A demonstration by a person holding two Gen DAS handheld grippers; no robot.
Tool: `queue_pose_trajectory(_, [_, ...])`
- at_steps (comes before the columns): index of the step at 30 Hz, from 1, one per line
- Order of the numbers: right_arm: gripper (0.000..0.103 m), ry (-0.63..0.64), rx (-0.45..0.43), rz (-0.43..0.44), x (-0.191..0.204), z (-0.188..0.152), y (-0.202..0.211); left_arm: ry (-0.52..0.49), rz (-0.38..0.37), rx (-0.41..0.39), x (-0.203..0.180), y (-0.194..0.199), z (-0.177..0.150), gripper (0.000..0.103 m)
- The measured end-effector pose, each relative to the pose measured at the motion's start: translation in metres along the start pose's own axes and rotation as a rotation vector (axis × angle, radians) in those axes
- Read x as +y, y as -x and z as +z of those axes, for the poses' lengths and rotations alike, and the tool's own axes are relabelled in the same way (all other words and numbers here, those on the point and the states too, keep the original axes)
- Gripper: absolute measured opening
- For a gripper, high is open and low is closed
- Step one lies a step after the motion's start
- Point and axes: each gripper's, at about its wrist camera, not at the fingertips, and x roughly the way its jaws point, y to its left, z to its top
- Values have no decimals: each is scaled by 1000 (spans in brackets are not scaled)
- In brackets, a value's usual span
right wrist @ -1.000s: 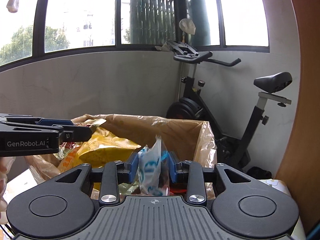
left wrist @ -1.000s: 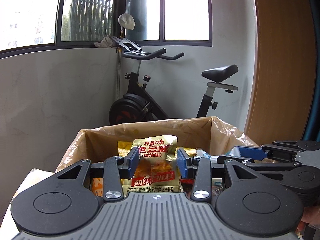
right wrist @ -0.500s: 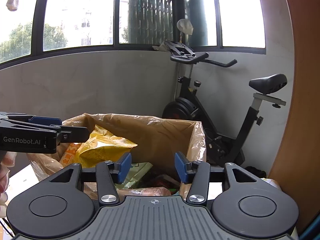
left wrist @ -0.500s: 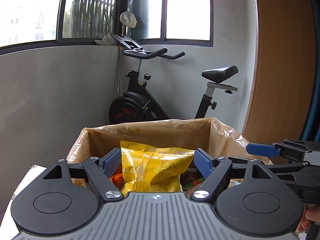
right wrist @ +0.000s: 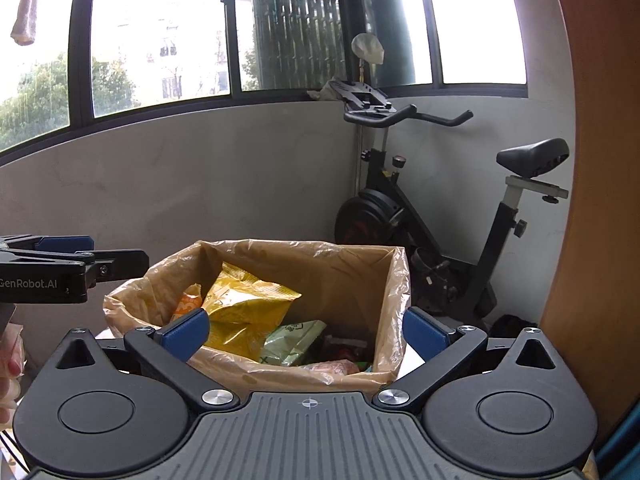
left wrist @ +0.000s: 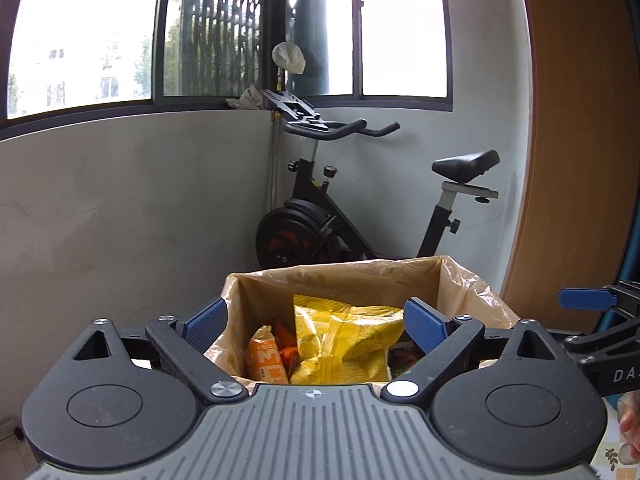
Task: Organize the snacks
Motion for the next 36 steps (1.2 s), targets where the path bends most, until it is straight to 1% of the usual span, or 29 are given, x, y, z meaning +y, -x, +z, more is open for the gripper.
queue_pose_trajectory(2, [103, -10, -7, -14, 3, 3, 11, -21, 34, -6, -1, 10, 3, 98])
queue_pose_trajectory(5, [103, -32, -21, -22, 7, 8, 28, -56, 101, -38, -5, 30, 7, 98])
queue_pose_trajectory(7, [103, -37, -28, -34, 10, 11, 40, -69, 119, -57, -7, 41, 9, 99])
queue_pose_trajectory(9, [103, -26, -36, -40, 11, 13, 52, -62, 109, -68, -6, 52, 10, 99])
queue_pose_trajectory(11, [103, -15, -53, -50, 14, 14, 64, -36, 84, -78, -3, 63, 9, 99])
queue_pose_trajectory(16, [103, 1, -68, -64, 23, 15, 86, 21, 18, -78, 2, 79, 6, 99])
queue_pose_trajectory(19, [103, 7, -77, -65, 29, 15, 95, 34, 0, -81, 4, 85, 3, 99])
queue_pose_trajectory(25, [103, -1, -72, -56, 36, 12, 105, 23, -11, -88, 3, 94, -1, 99])
queue_pose_trajectory(29, [103, -16, -74, -64, 36, 11, 106, 16, 0, -90, 1, 98, -3, 99])
queue_pose_trajectory(33, [103, -5, -68, -81, 36, 10, 105, 24, 3, -86, 3, 97, -3, 99])
queue_pose_trajectory(36, [103, -9, -70, -78, 36, 9, 106, 17, 12, -87, 0, 98, -4, 99])
